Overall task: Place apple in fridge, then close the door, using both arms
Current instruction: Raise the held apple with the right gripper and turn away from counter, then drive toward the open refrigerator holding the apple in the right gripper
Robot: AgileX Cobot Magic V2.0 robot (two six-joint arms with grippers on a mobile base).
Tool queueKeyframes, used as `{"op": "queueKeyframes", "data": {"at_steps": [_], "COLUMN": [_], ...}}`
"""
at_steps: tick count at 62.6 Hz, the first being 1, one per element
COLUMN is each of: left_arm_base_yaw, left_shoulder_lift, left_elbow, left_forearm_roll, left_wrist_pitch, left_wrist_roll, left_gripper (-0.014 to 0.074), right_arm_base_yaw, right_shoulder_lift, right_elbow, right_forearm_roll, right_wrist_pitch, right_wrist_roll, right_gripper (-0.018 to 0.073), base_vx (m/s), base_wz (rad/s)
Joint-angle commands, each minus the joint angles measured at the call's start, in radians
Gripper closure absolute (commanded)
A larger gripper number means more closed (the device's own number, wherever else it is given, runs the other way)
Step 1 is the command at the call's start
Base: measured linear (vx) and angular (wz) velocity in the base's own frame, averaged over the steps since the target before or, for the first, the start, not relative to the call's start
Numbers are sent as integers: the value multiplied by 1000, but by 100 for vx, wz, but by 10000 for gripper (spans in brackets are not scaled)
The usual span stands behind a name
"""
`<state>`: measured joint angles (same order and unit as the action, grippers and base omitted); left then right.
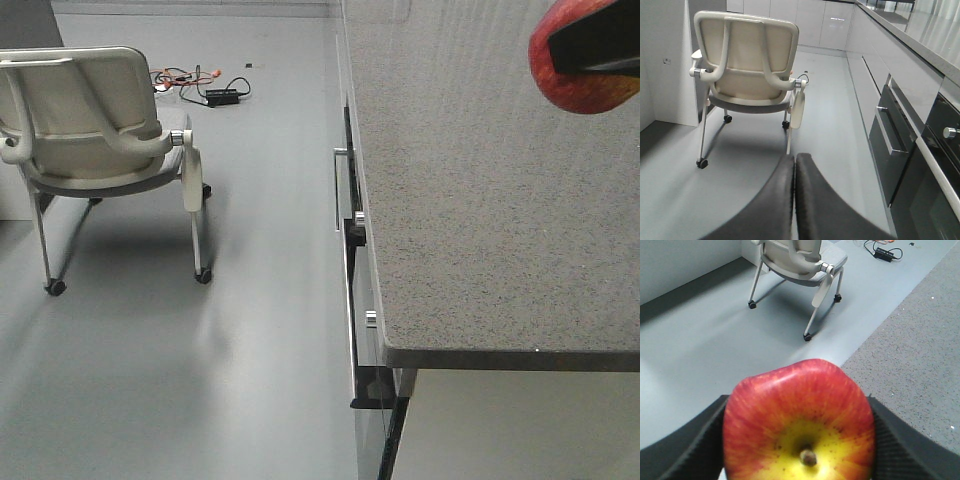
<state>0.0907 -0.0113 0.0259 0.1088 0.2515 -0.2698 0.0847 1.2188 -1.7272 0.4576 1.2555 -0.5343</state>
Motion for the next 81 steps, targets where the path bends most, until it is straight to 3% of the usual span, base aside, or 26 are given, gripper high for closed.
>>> {"op": "queueKeyframes", "data": {"at_steps": [1,29,81], "left_arm_base_yaw": [-2,-2,-2], "left_shoulder_lift": [-15,-15,-15], "left_elbow": [28,28,28], "left_forearm_roll": [-7,-7,-7], "left_wrist_pitch": [-70,-70,-70], "left_wrist_roll": [-9,-9,-9], "left_gripper": [603,603,603], "right_arm_base_yaw": [-3,-3,-3], "right_shoulder_lift": [-17,-17,-17], "right_elbow": [-32,-32,-32], "right_forearm_roll": [28,28,28], "right_wrist_pitch": [-62,-62,-62], "right_wrist_roll": [0,0,0], "right_gripper": [566,566,566], "base_vx": [0,0,-1], "base_wz": [4,20,51]}}
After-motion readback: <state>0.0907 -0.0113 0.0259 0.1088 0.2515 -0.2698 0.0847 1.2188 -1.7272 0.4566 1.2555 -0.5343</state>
